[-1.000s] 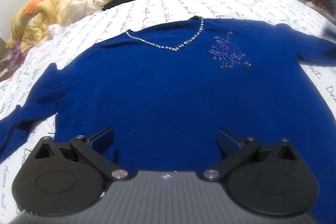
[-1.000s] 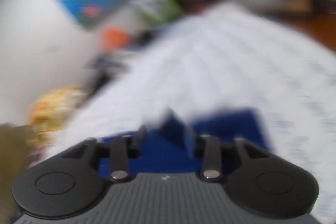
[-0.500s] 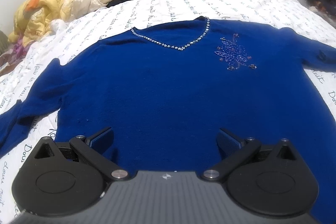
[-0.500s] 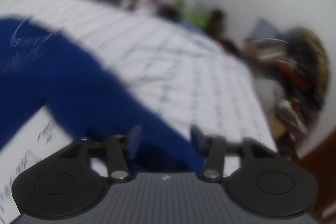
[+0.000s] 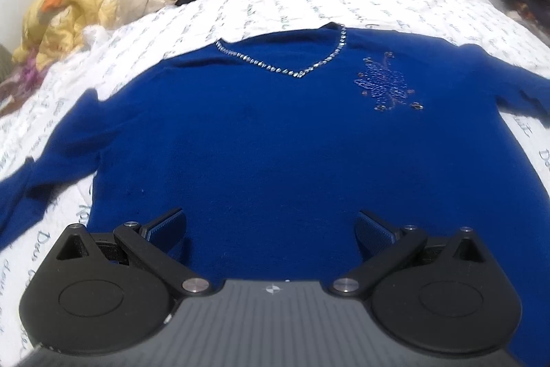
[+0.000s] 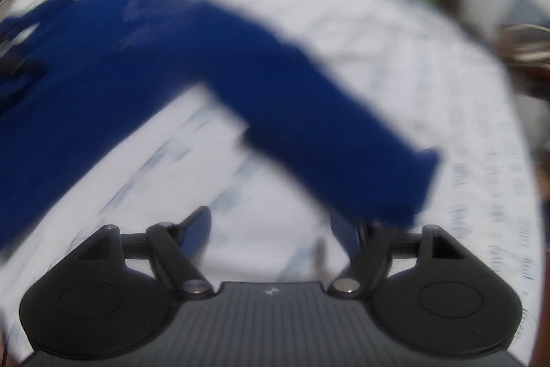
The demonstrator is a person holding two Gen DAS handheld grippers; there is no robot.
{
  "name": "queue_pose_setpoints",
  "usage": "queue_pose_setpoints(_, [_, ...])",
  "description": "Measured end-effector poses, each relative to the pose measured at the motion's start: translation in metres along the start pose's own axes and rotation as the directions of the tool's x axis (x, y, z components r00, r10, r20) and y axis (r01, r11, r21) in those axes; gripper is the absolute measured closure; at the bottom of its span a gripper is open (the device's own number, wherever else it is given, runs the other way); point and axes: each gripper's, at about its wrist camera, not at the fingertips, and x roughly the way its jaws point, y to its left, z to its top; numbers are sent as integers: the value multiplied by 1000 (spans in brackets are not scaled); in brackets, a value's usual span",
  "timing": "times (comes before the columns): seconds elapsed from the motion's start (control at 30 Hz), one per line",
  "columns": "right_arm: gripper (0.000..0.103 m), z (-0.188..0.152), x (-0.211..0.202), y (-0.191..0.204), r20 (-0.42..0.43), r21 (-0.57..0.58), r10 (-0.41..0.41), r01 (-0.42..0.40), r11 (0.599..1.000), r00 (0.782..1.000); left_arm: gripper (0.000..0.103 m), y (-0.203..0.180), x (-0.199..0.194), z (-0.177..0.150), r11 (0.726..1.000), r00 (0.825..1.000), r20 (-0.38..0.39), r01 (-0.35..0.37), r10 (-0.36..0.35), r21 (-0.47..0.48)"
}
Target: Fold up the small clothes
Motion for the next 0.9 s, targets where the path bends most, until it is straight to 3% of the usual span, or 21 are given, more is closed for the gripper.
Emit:
queue_pose_setpoints(0.13, [28,7,21,21,43,-120,-144,148,982,989,0,2,-2,1,1000,1000,8,-6,6,-2])
queue_pose_setpoints(0.27, [28,8,31,46,109,-233,-153,175,957,982,0,8,2,1,1000,1000,-8,-8,7,-27])
queue_pose_setpoints(0.37, [28,12,36,51,144,-207,-185,212,955,972,0,7,3,0,1000,1000,-13,-6,6,-24])
queue_pose_setpoints(0.4, [32,13,37,49,148,-184,-182,208,961,972,0,7,2,0,1000,1000,-10,-5,5,-21])
queue_pose_setpoints(0.43, [41,15,39,45,142,-158,-166,188,969,976,0,7,2,-1,1000,1000,-9,-5,4,-18])
queue_pose_setpoints(0.47, [68,17,39,40,129,-121,-134,150,981,983,0,6,1,-1,1000,1000,-7,-5,5,-16])
queue_pose_setpoints(0.5, [83,18,39,36,124,-82,-107,118,990,986,0,6,1,-1,1000,1000,-5,-5,5,-15])
queue_pose_setpoints(0.6, [93,16,33,26,147,-4,-70,71,997,987,0,8,2,0,1000,1000,-12,-5,5,-26])
queue_pose_setpoints(0.7, [94,15,23,6,200,145,-17,-12,989,980,0,9,4,-1,999,1000,-18,0,-1,-35])
queue_pose_setpoints(0.9, [95,14,18,-29,325,443,32,-182,878,945,0,8,2,-1,1000,1000,-12,-2,1,-28])
